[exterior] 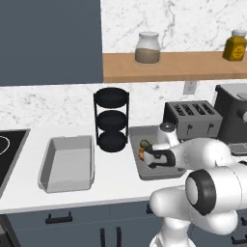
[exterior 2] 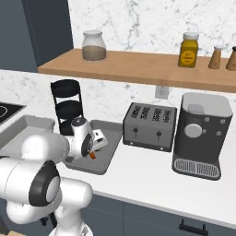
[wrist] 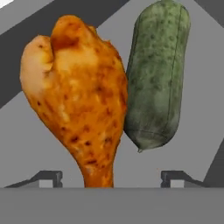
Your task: Place one cucumber and one chicken drumstick in each tupperware on the nearby counter, to pack two identical lunches.
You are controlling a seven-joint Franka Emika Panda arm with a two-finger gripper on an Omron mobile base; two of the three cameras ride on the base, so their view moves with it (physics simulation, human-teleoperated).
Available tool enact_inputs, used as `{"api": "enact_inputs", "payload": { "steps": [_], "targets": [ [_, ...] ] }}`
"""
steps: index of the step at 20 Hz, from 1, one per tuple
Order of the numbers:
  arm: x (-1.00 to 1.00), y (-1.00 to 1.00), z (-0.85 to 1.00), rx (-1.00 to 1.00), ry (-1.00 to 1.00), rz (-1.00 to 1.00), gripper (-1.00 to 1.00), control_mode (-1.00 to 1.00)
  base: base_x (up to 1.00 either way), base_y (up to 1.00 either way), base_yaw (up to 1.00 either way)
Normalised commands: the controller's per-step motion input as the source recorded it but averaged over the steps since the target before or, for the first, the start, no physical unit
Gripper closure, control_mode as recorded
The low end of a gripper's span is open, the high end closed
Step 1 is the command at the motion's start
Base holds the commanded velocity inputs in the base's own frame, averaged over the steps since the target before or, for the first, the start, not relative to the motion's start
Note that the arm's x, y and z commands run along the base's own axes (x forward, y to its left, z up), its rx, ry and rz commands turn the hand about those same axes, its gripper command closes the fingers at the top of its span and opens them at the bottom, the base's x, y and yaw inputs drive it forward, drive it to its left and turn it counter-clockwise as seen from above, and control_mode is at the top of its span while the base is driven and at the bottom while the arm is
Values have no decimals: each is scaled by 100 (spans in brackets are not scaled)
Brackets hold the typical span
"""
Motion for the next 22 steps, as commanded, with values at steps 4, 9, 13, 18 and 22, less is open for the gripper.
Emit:
{"api": "enact_inputs", "payload": {
  "steps": [4, 9, 13, 18, 22],
  "targets": [
    [-39, 0, 83, 0, -16, 4, -100, -100, 0, 0, 0],
    [-76, 0, 81, 0, -21, 3, -100, -100, 0, 0, 0],
    [-77, 0, 59, 0, -12, 0, -100, -100, 0, 0, 0],
    [-53, -2, 85, 1, -24, 1, -100, -100, 0, 0, 0],
    [-28, -1, 81, 2, -20, 3, -100, -100, 0, 0, 0]
  ]
}}
